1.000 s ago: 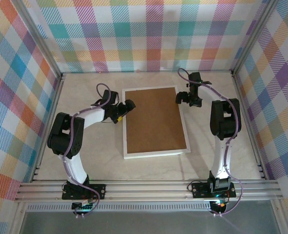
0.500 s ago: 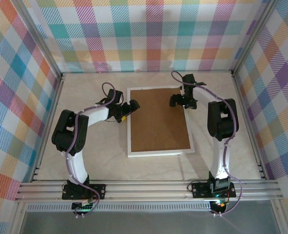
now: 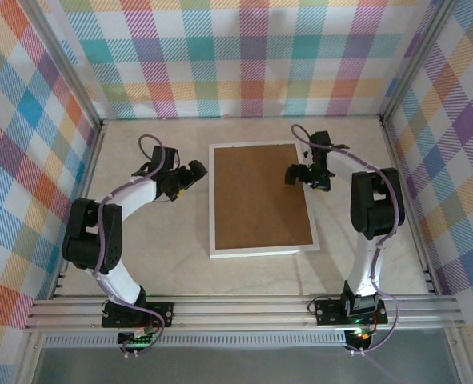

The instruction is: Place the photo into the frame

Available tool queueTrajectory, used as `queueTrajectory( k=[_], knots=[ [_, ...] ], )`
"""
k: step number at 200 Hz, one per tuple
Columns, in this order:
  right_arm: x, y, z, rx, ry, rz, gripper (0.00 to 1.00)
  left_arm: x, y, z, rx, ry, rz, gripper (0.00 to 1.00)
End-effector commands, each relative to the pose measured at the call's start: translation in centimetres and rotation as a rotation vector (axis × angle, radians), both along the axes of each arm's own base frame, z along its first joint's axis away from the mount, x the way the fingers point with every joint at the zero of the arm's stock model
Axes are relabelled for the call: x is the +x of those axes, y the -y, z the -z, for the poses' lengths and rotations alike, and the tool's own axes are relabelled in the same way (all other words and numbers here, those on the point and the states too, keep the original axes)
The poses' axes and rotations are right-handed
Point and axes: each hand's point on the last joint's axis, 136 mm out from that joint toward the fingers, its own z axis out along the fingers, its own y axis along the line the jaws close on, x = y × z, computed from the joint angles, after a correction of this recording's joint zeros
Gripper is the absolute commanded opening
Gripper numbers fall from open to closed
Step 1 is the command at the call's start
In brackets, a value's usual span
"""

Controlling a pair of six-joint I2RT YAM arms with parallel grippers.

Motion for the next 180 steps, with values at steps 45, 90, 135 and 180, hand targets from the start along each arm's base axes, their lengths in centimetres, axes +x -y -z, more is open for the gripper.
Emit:
queueTrajectory(
  k=[45,90,135,180],
  knots=[
    [-3.6,-6.4,-0.7,0.281,-0.062,-0.015,0.7,-1.3,-2.1,-0.3,0.082,-0.005,0.006,1.0],
    [-4.4,-9.1,-1.8,0.264,-0.062,-0.063,0.68,-2.4,-2.6,0.8,0.136,-0.039,0.033,0.99],
    [-2.2,-7.0,-5.4,0.15,0.045,-0.053,0.81,-3.3,-2.4,2.1,0.209,-0.083,0.109,0.96],
    [1.8,-3.7,-7.7,-0.023,0.135,-0.021,0.99,-4.3,-1.6,3.5,0.286,-0.119,0.164,0.95]
  ],
)
